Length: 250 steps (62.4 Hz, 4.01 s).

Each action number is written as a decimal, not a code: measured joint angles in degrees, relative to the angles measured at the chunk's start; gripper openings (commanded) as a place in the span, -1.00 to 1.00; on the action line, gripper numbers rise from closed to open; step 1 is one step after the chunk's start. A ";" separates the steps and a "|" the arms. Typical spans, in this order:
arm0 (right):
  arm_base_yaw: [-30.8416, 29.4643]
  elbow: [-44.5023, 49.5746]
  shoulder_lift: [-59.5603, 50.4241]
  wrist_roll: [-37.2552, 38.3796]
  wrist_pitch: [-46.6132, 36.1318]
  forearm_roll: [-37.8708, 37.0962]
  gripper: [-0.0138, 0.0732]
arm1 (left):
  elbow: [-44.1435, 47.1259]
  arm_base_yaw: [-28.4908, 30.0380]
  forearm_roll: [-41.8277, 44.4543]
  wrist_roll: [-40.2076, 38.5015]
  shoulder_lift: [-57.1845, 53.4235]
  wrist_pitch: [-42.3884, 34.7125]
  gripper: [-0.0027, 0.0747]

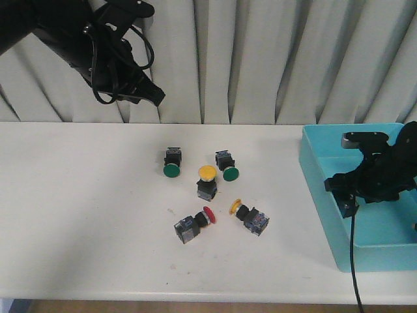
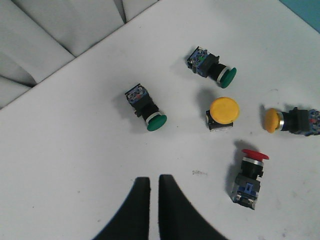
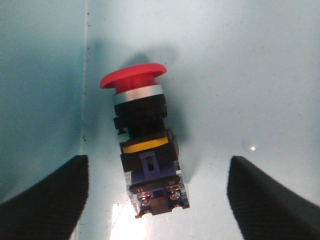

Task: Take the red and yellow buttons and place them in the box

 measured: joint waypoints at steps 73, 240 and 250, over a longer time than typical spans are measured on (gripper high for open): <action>0.00 -1.44 -37.62 -1.10 13.45 5.83 0.65 | -0.32 -6.08 -3.82 0.28 22.86 -19.02 0.64; 26.64 -1.44 -26.48 -39.68 5.12 24.07 0.65 | -7.65 -8.14 -14.23 -8.11 0.67 2.40 -0.94; 26.64 -1.44 -26.48 -43.82 4.59 28.69 0.65 | -6.24 -8.14 -16.68 -8.16 0.67 2.28 -0.94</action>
